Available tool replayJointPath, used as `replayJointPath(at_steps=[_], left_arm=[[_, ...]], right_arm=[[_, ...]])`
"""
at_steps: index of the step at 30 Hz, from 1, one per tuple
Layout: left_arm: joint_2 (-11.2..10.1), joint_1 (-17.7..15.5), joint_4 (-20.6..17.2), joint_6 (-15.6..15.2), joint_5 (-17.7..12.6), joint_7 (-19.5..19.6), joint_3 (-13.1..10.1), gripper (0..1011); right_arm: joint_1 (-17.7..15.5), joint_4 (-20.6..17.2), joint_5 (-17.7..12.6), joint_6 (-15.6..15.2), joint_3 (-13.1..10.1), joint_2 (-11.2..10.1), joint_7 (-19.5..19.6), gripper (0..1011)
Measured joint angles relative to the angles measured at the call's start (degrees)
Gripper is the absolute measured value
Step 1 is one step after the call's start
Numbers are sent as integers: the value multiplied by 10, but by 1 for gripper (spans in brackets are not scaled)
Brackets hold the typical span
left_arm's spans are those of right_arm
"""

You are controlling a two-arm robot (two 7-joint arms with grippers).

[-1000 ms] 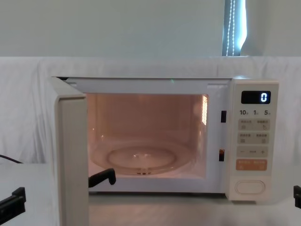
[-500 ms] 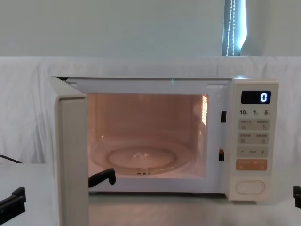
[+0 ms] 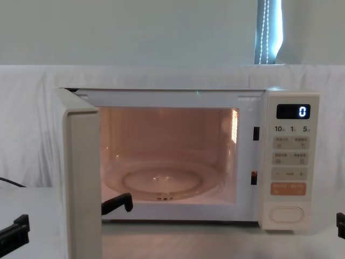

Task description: Press the button to open the microwave door with one hand; close the microwave door with the other hand.

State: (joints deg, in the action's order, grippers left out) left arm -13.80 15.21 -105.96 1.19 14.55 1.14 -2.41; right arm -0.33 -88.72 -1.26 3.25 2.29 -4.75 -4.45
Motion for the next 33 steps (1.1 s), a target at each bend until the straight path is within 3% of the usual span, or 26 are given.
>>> replayJointPath(at_steps=[33], left_arm=[[0, 0, 0, 0, 0, 0, 0, 1001]], right_arm=[[0, 0, 0, 0, 0, 0, 0, 1002]])
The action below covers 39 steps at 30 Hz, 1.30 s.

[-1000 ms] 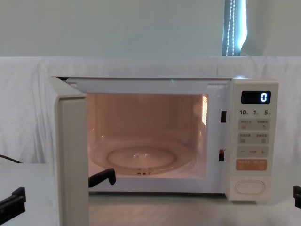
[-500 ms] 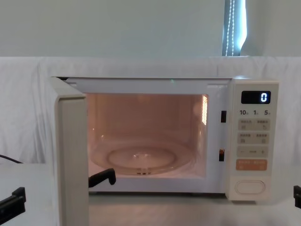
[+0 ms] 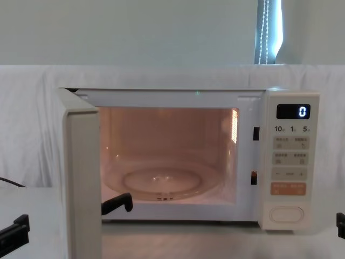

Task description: Press the button to open the microwave door with one hand; close the microwave door with the other hand.

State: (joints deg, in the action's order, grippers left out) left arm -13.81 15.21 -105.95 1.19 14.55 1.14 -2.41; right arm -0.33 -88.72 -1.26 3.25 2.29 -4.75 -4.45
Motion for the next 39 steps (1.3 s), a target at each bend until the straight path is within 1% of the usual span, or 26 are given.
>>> replayJointPath(at_steps=[4, 5, 7, 9, 12, 14, 15, 16, 18, 19, 21, 22, 24, 26, 27, 28, 29, 30, 31, 33, 35, 36, 37, 38, 39], left_arm=[[0, 0, 0, 0, 0, 0, 0, 1001], [0, 0, 0, 0, 0, 0, 0, 972], [0, 0, 0, 0, 0, 0, 0, 948], [0, 0, 0, 0, 0, 0, 0, 893], [0, 0, 0, 0, 0, 0, 0, 845], [0, 0, 0, 0, 0, 0, 0, 761], [0, 0, 0, 0, 0, 0, 0, 761], [0, 0, 0, 0, 0, 0, 0, 694], [0, 0, 0, 0, 0, 0, 0, 652], [0, 0, 0, 0, 0, 0, 0, 594], [0, 0, 0, 0, 0, 0, 0, 561], [0, 0, 0, 0, 0, 0, 0, 490], [0, 0, 0, 0, 0, 0, 0, 448], [0, 0, 0, 0, 0, 0, 0, 364], [0, 0, 0, 0, 0, 0, 0, 352], [-1, 1, -3, -3, 0, 5, 1, 301], [-3, 1, -7, -7, 1, 10, 1, 282], [-8, 3, -15, -16, 3, 21, 3, 241], [-8, 3, -15, -16, 3, 21, 3, 206], [-13, 7, -30, -31, 13, 39, 9, 161], [-20, 11, -46, -49, 29, 59, 17, 85], [-22, 13, -52, -55, 35, 66, 20, 70], [-24, 14, -56, -59, 40, 70, 22, 27], [-29, 17, -67, -70, 53, 81, 28, 1], [-31, 19, -72, -75, 60, 86, 32, 0]], right_arm=[[0, 0, 0, 0, 0, 0, 0, 1002], [0, 0, 0, 0, 0, 0, 0, 1002], [0, 0, 0, 0, 0, 0, 0, 1002], [0, 0, 0, 0, 0, 0, 0, 1002], [0, 0, 0, 0, 0, 0, 0, 1002], [0, 0, 0, 0, 0, 0, 0, 1002], [0, 0, 0, 0, 0, 0, 0, 1002], [0, 0, 0, 0, 0, 0, 0, 1002], [0, 0, 0, 0, 0, 0, 0, 1002], [0, 0, 0, 0, 0, 0, 0, 1002], [0, 0, 0, 0, 0, 0, 0, 1002], [0, 0, 0, 0, 0, 0, 0, 1002], [0, 0, 0, 0, 0, 0, 0, 1002], [0, 0, 0, 0, 0, 0, 0, 1002], [0, 0, 0, 0, 0, 0, 0, 1002], [0, 0, 0, 0, 0, 0, 0, 1002], [0, 0, 0, 0, 0, 0, 0, 1002], [0, 0, 0, 0, 0, 0, 0, 1002], [0, 0, 0, 0, 0, 0, 0, 1002], [0, 0, 0, 0, 0, 0, 0, 1002], [0, 0, 0, 0, 0, 0, 0, 1002], [0, 0, 0, 0, 0, 0, 0, 1002], [0, 0, 0, 0, 0, 0, 0, 1002], [0, 0, 0, 0, 0, 0, 0, 1002], [0, 0, 0, 0, 0, 0, 0, 1002]])
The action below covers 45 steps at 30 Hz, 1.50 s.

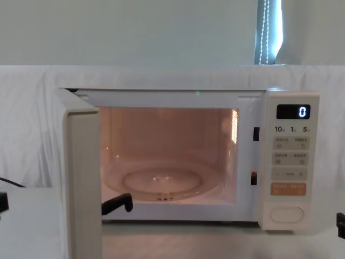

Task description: Press the button to open the microwave door with one hand; close the microwave door with the other hand.

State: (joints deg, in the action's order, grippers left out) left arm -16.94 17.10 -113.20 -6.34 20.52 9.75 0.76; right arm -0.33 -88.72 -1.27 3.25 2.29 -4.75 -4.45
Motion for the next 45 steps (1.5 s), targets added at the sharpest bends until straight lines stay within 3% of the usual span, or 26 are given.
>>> replayJointPath(at_steps=[10, 19, 33, 45], left_arm=[[-39, 12, -55, -46, 84, 43, 40, 0], [-63, -13, -64, -75, 128, 57, 42, 0], [-84, -92, -27, -96, 134, 45, -15, 0], [-70, -145, -7, -94, 133, 17, -71, 0]], right_arm=[[0, 0, 0, 0, 0, 0, 0, 1002], [0, 0, 0, 0, 0, 0, 0, 1002], [0, 0, 0, 0, 0, 0, 0, 1002], [0, 0, 0, 0, 0, 0, 0, 1002]])
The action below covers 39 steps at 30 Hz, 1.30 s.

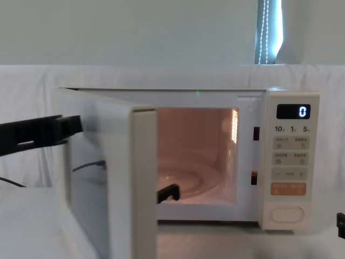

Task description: Press the button to open the microwave door with one hand; close the microwave door with the other hand.

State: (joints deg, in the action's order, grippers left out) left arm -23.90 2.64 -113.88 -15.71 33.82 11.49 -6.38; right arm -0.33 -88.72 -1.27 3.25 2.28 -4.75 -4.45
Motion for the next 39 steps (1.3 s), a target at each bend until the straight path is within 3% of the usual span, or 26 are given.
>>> replayJointPath(at_steps=[12, 25, 39], left_arm=[[21, -69, 39, -1, -14, -31, -56, 0], [48, -128, 96, -10, -41, -46, -89, 0], [86, -201, 172, -12, -99, -46, -127, 0]], right_arm=[[0, 0, 0, 0, 0, 0, 0, 1002], [0, 0, 0, 0, 0, 0, 0, 1002], [0, 0, 0, 0, 0, 0, 0, 1002]])
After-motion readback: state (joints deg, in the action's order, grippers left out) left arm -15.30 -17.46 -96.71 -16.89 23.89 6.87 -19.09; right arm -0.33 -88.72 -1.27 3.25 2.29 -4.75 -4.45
